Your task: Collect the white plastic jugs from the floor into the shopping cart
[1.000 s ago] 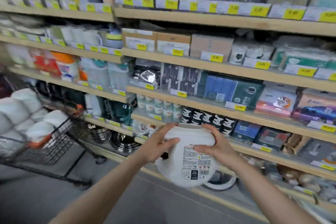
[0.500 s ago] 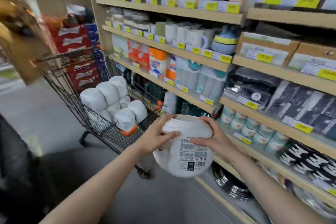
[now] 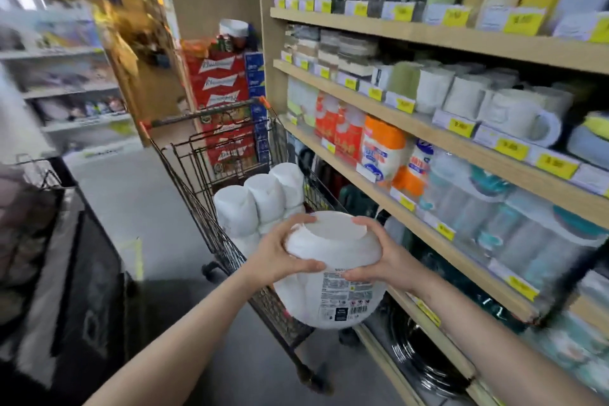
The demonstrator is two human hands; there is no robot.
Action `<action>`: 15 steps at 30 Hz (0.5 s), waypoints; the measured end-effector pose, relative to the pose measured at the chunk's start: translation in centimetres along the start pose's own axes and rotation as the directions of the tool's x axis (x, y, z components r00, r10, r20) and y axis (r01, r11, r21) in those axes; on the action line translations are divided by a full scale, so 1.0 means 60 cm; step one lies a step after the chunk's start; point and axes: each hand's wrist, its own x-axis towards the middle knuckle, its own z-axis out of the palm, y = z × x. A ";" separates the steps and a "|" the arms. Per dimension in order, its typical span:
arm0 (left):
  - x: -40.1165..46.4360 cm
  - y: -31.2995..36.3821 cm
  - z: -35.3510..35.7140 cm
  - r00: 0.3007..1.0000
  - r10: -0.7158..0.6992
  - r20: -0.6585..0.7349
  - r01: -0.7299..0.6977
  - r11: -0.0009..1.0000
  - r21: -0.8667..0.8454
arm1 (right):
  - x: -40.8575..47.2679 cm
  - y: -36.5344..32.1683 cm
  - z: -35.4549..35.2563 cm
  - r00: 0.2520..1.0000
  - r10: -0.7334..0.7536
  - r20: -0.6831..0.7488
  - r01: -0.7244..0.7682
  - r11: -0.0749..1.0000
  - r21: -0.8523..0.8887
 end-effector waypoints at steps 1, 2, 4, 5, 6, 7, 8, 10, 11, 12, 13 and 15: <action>0.015 -0.005 -0.016 1.000 0.005 -0.010 -0.005 1.000 0.006 | 0.027 -0.006 -0.006 0.998 0.006 0.062 -0.005 1.000 -0.013; 0.029 -0.010 -0.032 1.000 0.017 -0.011 -0.017 1.000 0.027 | 0.052 -0.013 -0.011 0.993 0.013 0.119 -0.009 0.999 -0.035; 0.060 -0.025 -0.064 0.999 0.050 -0.006 -0.050 0.995 0.083 | 0.103 -0.025 -0.017 0.979 0.037 0.198 -0.011 0.992 -0.129; 0.075 -0.036 -0.079 0.998 0.061 -0.001 -0.060 0.994 0.094 | 0.128 -0.027 -0.016 0.976 0.046 0.212 -0.007 0.984 -0.180; 0.090 -0.046 -0.093 0.998 0.069 0.005 -0.069 0.993 0.094 | 0.151 -0.029 -0.013 0.976 0.049 0.214 -0.002 0.977 -0.215; 0.106 -0.059 -0.108 0.997 0.079 0.015 -0.080 0.992 0.096 | 0.175 -0.027 -0.008 0.977 0.058 0.204 -0.008 0.971 -0.240; 0.125 -0.074 -0.123 0.995 0.091 0.028 -0.093 0.990 0.107 | 0.199 -0.025 0.000 0.979 0.070 0.189 -0.020 0.967 -0.254; 0.166 -0.114 -0.157 0.991 0.105 0.078 -0.115 0.985 0.126 | 0.243 -0.019 0.018 0.984 0.099 0.150 -0.053 0.959 -0.278; 0.188 -0.135 -0.174 0.987 0.104 0.120 -0.119 0.986 0.121 | 0.266 -0.013 0.030 0.986 0.106 0.126 -0.066 0.955 -0.288; 0.209 -0.156 -0.192 0.981 0.098 0.167 -0.118 0.987 0.113 | 0.286 -0.007 0.043 0.989 0.109 0.098 -0.075 0.950 -0.302; 0.230 -0.176 -0.211 0.971 0.085 0.223 -0.113 0.987 0.117 | 0.306 -0.001 0.058 0.992 0.110 0.060 -0.086 0.945 -0.315; 0.270 -0.210 -0.245 0.935 0.062 0.350 -0.128 0.977 0.169 | 0.340 0.013 0.094 0.990 0.138 -0.015 -0.136 0.935 -0.327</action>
